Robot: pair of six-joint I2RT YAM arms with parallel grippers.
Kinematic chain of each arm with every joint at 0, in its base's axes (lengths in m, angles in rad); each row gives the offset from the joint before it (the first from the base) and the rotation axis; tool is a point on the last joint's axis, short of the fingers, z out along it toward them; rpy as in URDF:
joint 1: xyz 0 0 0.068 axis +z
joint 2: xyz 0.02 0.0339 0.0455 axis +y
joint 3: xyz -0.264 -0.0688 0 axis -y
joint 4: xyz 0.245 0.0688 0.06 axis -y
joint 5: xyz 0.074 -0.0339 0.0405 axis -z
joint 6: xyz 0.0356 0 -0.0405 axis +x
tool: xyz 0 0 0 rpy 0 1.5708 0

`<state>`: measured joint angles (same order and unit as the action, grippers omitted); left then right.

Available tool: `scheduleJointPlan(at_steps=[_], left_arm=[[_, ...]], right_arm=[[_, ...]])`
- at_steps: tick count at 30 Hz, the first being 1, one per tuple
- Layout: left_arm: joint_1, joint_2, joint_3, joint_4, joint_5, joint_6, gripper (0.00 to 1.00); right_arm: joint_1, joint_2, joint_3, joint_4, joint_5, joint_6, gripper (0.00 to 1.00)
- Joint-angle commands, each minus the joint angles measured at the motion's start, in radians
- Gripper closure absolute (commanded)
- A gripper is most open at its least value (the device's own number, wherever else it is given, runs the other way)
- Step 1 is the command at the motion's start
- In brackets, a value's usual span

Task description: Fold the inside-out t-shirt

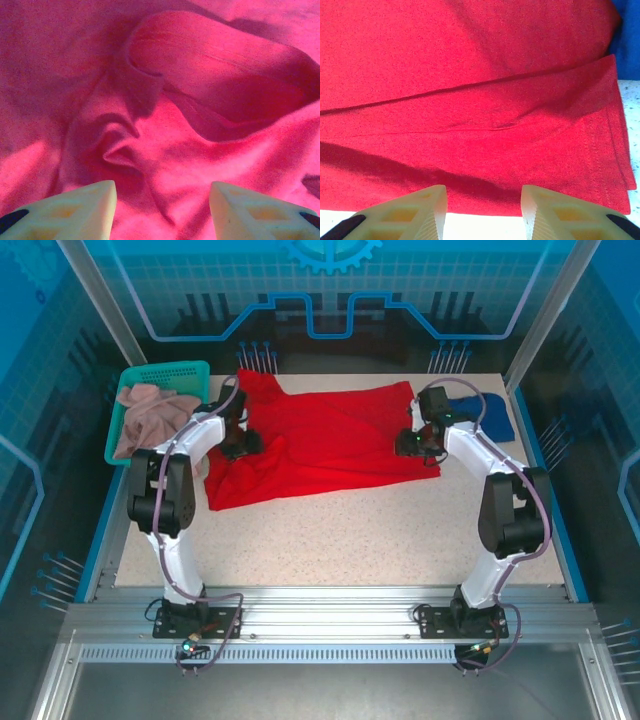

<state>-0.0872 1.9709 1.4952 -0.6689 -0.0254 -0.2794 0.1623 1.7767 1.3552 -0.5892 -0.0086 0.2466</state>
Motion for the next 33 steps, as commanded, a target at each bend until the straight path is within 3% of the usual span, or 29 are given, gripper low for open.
scheduleJointPlan(at_steps=[1, 10, 21, 29, 33], left_arm=[[0.028, 0.034, 0.010, 0.034, -0.051, -0.009, 0.47], [0.046, 0.168, 0.144, 0.009, -0.035, 0.018, 0.58], [0.078, 0.219, 0.271, -0.055, -0.111, 0.062, 0.88], [0.085, 0.248, 0.338, -0.097, -0.123, 0.084, 0.93], [0.080, 0.174, 0.263, -0.061, -0.073, 0.052, 0.80]], right_arm=[[0.025, 0.006, 0.007, 0.008, -0.015, 0.015, 0.56], [0.032, 0.010, 0.012, -0.003, -0.006, 0.013, 0.56], [0.033, 0.018, 0.007, -0.004, -0.001, 0.013, 0.56], [0.044, 0.031, 0.021, -0.010, -0.001, 0.013, 0.55], [0.045, 0.033, 0.016, -0.009, 0.005, 0.013, 0.55]])
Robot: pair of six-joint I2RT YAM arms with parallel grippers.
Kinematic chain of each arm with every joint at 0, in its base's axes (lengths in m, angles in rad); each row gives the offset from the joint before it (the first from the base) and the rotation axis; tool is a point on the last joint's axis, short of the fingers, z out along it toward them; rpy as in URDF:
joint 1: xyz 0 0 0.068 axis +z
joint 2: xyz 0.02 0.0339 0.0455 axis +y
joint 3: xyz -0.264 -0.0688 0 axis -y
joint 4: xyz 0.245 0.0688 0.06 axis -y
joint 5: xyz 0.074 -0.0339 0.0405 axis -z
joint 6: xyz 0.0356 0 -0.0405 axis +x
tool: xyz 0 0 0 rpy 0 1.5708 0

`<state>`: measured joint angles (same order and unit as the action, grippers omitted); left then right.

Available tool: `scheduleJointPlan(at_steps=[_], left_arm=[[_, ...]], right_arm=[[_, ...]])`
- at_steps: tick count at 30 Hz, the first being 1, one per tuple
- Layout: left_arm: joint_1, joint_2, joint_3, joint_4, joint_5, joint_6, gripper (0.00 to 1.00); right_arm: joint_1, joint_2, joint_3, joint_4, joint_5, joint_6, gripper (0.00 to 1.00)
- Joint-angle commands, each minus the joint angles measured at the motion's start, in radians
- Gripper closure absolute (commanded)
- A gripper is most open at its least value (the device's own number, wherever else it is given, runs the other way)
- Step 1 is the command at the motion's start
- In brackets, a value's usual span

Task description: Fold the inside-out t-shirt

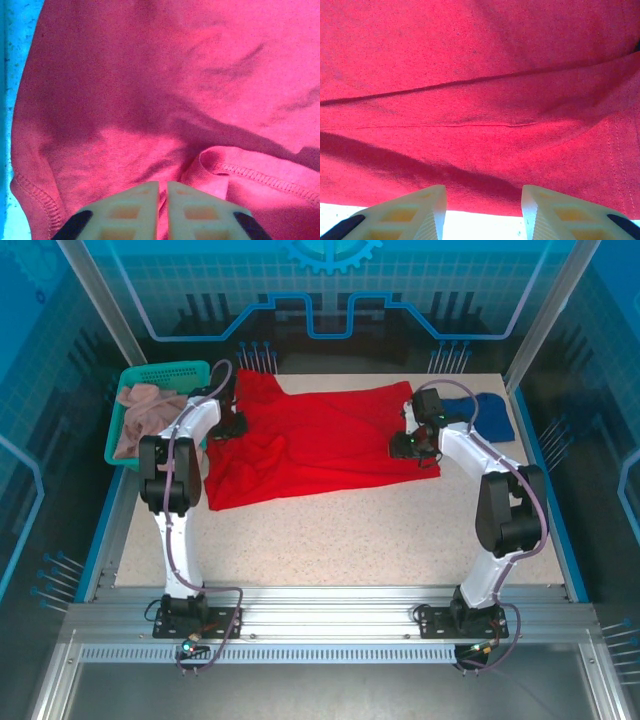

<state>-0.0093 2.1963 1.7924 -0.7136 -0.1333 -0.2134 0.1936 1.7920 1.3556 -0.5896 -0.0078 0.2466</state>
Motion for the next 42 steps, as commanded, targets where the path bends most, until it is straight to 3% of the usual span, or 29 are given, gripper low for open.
scheduleJointPlan(at_steps=[1, 7, 23, 29, 42], left_arm=[[0.002, -0.081, -0.077, 0.011, 0.054, -0.023, 0.76], [-0.001, -0.114, -0.179, 0.059, 0.111, -0.033, 0.60], [-0.048, -0.023, -0.121, 0.027, 0.016, 0.030, 0.49], [-0.054, -0.007, -0.099, 0.011, -0.051, 0.041, 0.64], [-0.054, 0.003, -0.029, -0.014, -0.083, 0.073, 0.95]], right_arm=[[0.013, 0.019, 0.014, -0.007, 0.005, 0.013, 0.55], [0.020, 0.046, 0.032, -0.008, -0.003, 0.014, 0.55], [0.027, 0.063, 0.034, -0.010, 0.008, 0.011, 0.55], [0.028, 0.073, 0.037, -0.012, 0.005, 0.011, 0.55], [0.029, 0.080, 0.049, -0.021, 0.005, 0.007, 0.55]])
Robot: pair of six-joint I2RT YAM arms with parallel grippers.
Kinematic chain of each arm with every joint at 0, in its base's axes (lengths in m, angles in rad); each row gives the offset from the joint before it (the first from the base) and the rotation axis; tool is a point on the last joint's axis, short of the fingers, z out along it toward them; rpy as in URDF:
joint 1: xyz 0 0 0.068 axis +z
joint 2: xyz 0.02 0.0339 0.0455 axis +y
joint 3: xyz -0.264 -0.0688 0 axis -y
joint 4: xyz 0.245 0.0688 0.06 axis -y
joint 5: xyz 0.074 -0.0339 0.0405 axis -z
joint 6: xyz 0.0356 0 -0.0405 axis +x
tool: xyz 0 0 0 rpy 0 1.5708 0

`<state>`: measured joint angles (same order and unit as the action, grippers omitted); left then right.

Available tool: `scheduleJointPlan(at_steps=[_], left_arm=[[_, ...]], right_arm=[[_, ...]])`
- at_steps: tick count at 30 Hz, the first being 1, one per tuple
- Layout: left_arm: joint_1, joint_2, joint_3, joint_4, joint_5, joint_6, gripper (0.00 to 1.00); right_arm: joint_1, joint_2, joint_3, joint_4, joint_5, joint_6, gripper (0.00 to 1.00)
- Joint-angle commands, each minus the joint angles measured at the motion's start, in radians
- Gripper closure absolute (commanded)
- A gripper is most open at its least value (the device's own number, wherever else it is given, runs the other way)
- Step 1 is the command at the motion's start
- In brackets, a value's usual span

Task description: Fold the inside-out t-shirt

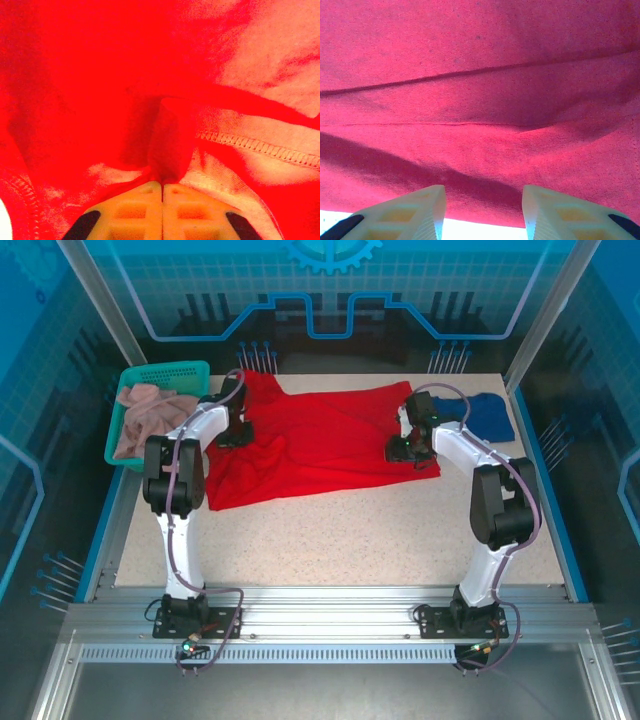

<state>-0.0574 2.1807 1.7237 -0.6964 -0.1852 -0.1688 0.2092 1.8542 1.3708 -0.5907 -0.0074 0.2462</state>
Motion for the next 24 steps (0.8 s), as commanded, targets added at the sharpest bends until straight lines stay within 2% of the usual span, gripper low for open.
scheduleJointPlan(at_steps=[1, 5, 8, 9, 13, 15, 17, 20, 24], left_arm=[[-0.005, 0.022, 0.051, -0.039, -0.041, 0.032, 0.96], [-0.005, 0.031, 0.085, -0.068, -0.089, 0.047, 0.96], [-0.004, 0.034, 0.093, -0.069, -0.101, 0.048, 0.91], [-0.004, 0.038, 0.094, -0.067, -0.100, 0.047, 0.85], [-0.004, 0.052, 0.105, -0.063, -0.101, 0.043, 0.78], [-0.004, 0.050, 0.102, -0.061, -0.116, 0.039, 0.64], [-0.004, 0.031, 0.086, -0.050, -0.118, 0.029, 0.55], [-0.005, -0.035, 0.021, -0.015, -0.086, -0.003, 0.49], [-0.009, -0.187, -0.150, 0.078, -0.016, -0.070, 0.44]], right_arm=[[0.015, 0.019, 0.034, -0.021, 0.004, 0.007, 0.55], [0.016, 0.017, 0.034, -0.021, 0.007, 0.007, 0.55], [0.015, 0.017, 0.032, -0.021, 0.007, 0.005, 0.55], [0.016, 0.017, 0.032, -0.022, 0.007, 0.006, 0.55], [0.018, 0.014, 0.031, -0.024, 0.008, 0.005, 0.55], [0.020, 0.011, 0.029, -0.024, 0.010, 0.005, 0.55], [0.019, 0.004, 0.027, -0.026, 0.012, 0.006, 0.55], [0.029, -0.023, 0.013, -0.006, 0.008, -0.001, 0.55], [0.074, -0.072, -0.026, 0.061, -0.024, -0.029, 0.54]])
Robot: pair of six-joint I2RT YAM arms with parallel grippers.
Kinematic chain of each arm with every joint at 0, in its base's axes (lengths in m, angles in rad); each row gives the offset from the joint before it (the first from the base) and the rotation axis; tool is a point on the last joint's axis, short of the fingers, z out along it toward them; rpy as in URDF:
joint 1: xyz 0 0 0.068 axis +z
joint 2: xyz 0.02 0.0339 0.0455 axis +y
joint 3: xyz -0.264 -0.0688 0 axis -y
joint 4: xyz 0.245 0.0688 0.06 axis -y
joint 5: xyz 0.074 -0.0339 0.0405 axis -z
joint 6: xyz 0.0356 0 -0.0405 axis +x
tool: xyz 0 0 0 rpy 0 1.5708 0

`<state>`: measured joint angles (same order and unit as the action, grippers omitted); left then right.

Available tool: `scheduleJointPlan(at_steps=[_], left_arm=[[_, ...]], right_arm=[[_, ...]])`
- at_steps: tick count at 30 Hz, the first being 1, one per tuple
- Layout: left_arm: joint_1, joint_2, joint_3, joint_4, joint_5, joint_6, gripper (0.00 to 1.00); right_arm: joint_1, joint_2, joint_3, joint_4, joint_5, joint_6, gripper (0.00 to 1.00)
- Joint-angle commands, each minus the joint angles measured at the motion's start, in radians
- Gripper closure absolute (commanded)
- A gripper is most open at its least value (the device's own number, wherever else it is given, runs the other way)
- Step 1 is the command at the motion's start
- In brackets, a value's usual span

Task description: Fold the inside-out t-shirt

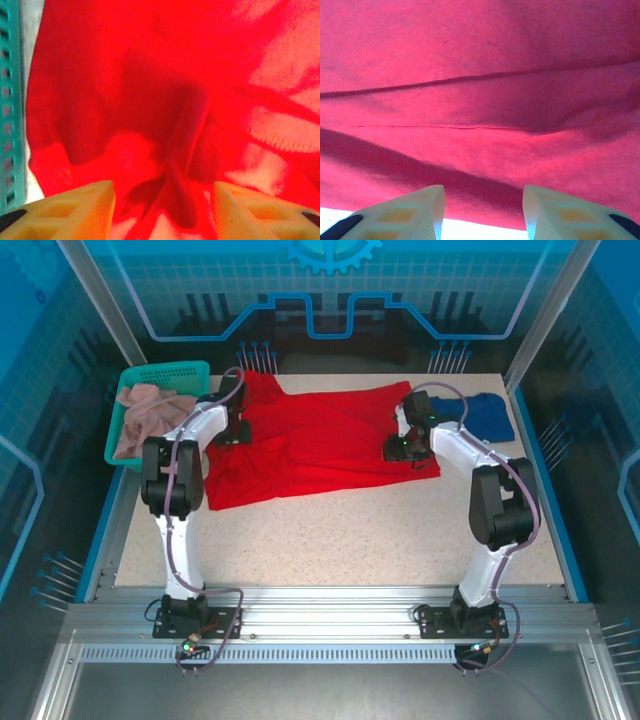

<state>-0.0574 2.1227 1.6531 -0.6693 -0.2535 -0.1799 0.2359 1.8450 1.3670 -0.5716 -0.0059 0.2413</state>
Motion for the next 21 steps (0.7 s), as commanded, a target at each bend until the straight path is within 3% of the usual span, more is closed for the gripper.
scheduleJointPlan(at_steps=[1, 5, 10, 16, 21], left_arm=[[-0.009, -0.168, -0.128, 0.078, 0.066, -0.078, 0.43], [-0.009, -0.279, -0.315, 0.205, 0.190, -0.149, 0.42], [-0.009, -0.294, -0.393, 0.238, 0.307, -0.190, 0.41], [-0.009, -0.394, -0.535, 0.298, 0.347, -0.230, 0.41], [-0.005, -0.386, -0.609, 0.344, 0.318, -0.255, 0.41]], right_arm=[[0.065, -0.073, -0.034, 0.068, -0.043, -0.029, 0.53], [0.119, -0.055, -0.046, 0.123, -0.102, -0.013, 0.52], [0.073, 0.051, 0.024, 0.012, -0.032, 0.051, 0.53], [-0.034, 0.054, -0.013, -0.014, -0.002, 0.051, 0.54], [-0.115, 0.138, 0.039, -0.083, 0.005, 0.025, 0.54]])
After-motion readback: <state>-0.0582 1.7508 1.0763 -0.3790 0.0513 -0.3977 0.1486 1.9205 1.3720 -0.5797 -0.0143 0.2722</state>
